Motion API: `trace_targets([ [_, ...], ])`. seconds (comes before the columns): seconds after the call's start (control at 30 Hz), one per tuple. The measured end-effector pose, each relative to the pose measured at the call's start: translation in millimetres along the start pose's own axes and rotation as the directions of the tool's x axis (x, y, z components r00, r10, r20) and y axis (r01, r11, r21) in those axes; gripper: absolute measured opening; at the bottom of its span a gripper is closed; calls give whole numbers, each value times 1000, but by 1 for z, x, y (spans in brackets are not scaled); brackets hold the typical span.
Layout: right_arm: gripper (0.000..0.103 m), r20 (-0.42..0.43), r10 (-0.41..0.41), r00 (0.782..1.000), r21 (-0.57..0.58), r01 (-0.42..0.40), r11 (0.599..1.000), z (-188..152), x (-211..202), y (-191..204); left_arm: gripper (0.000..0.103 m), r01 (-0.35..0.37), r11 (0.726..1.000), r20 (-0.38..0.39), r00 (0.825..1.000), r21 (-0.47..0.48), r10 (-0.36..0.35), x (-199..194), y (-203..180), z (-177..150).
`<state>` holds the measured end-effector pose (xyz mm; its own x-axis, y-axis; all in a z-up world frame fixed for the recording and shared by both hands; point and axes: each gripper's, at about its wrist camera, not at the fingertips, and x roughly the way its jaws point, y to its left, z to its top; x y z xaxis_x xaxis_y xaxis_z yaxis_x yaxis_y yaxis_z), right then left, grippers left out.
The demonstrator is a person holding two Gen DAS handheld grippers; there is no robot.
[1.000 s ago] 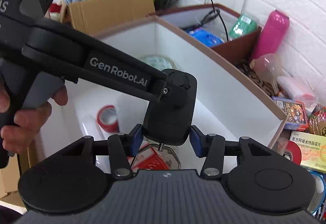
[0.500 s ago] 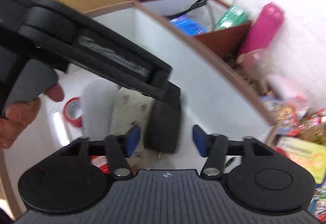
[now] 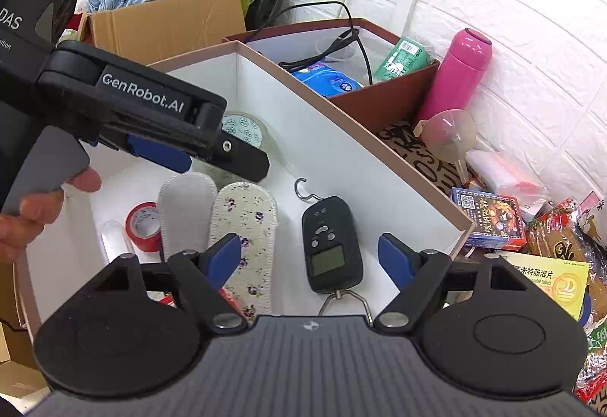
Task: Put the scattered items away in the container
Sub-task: 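Lower the scale into the box and open both tools, then move both tools back toward the pile of items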
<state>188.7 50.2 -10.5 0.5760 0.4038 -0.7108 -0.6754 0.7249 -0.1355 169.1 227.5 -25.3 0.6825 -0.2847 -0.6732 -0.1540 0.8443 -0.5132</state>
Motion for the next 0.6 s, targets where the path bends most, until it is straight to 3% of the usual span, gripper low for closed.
trace_targets([
  [0.2, 92, 57, -5, 998, 37, 3, 999, -2, -23, 0, 97, 8, 998, 17, 1000, 66, -9, -18, -22, -12],
  [0.37, 96, 131, -22, 991, 172, -1, 985, -31, -65, -7, 103, -36, 986, 73, 997, 163, 24, -38, -56, -41],
  [0.5, 96, 181, -51, 982, 268, 0, 963, -64, -103, -8, 103, -16, 960, 83, 996, 279, -8, -44, -91, -73],
  [0.6, 98, 203, -129, 971, 304, 62, 951, -82, -129, -9, 103, 34, 950, 64, 996, 309, -56, -45, -116, -93],
])
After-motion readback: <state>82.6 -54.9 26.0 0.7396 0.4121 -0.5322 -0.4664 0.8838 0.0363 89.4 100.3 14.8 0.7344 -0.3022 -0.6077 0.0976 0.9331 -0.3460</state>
